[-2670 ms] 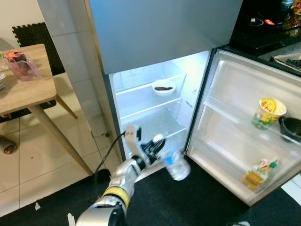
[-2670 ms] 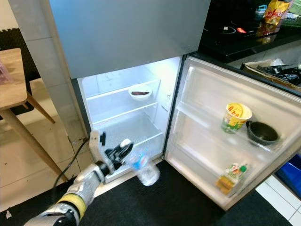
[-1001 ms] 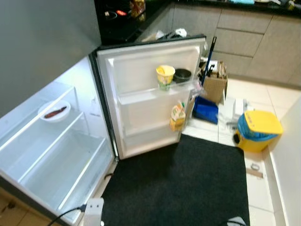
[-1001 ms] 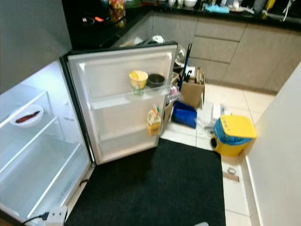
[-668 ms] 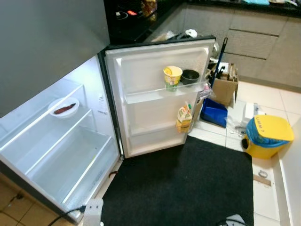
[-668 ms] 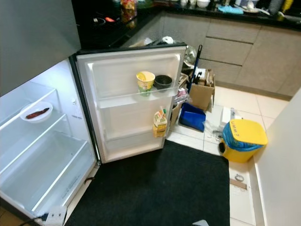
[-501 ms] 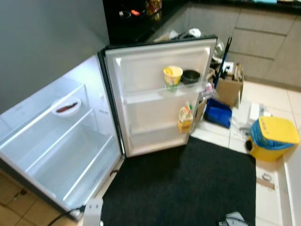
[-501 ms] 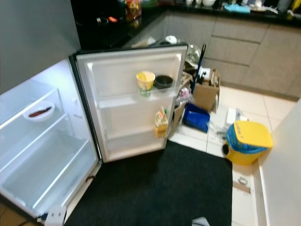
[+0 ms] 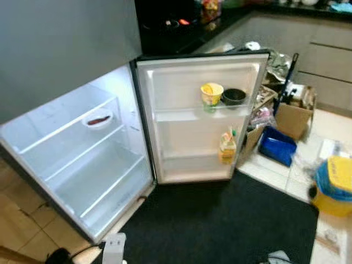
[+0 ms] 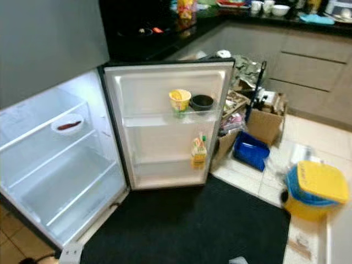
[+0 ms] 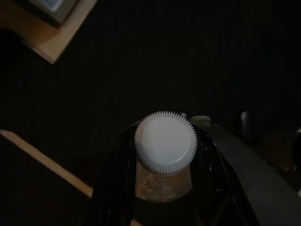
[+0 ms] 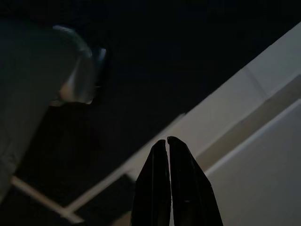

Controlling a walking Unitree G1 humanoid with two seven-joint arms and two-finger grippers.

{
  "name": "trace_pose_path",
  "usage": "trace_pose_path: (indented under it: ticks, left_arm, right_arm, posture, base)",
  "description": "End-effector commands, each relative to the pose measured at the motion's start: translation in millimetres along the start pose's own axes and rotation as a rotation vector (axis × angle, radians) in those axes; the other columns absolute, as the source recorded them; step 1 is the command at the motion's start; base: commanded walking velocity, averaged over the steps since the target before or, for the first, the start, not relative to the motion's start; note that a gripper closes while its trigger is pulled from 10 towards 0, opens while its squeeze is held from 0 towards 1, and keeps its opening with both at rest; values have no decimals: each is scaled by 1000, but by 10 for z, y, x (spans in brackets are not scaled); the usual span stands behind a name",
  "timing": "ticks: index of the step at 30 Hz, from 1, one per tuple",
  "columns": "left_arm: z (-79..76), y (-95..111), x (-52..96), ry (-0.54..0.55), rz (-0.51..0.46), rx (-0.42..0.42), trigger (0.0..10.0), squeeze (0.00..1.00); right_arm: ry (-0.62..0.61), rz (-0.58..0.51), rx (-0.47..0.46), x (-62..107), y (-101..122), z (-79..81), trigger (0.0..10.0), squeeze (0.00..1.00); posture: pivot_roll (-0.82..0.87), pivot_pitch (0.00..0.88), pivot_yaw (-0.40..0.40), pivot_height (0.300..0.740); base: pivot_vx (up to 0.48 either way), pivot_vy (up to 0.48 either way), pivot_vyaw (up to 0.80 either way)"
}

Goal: Restocking fridge

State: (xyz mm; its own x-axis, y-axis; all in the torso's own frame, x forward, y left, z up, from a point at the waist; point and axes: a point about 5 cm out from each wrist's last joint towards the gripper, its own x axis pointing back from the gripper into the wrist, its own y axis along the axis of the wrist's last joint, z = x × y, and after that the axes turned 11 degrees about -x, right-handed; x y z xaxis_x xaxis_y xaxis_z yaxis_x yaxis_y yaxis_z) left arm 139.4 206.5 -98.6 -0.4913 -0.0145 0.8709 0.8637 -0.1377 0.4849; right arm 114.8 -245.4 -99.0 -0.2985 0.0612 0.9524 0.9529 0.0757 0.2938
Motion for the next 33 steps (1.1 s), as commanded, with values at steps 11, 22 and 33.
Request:
trace_pose_path:
  ticks: [11,22,33]
  left_arm:
    - [-4,13,-2,-1,-5,-6,10000,0]
    - [-4,37,-7,-4,-12,-11,10000,0]
    - [-11,72,-13,-8,-21,-19,10000,0]
  right_arm:
    - [-22,-30,27,-7,59,20,10000,0]
    - [-16,-33,24,-6,58,22,10000,0]
    - [11,-34,62,-6,87,30,10000,0]
  posture:
    - [-80,0,-16,740]
    - [-81,0,-16,740]
    - [-80,0,-20,740]
  base:
    - [0,-421,473]
    - [0,-422,0]
    - [0,-421,291]
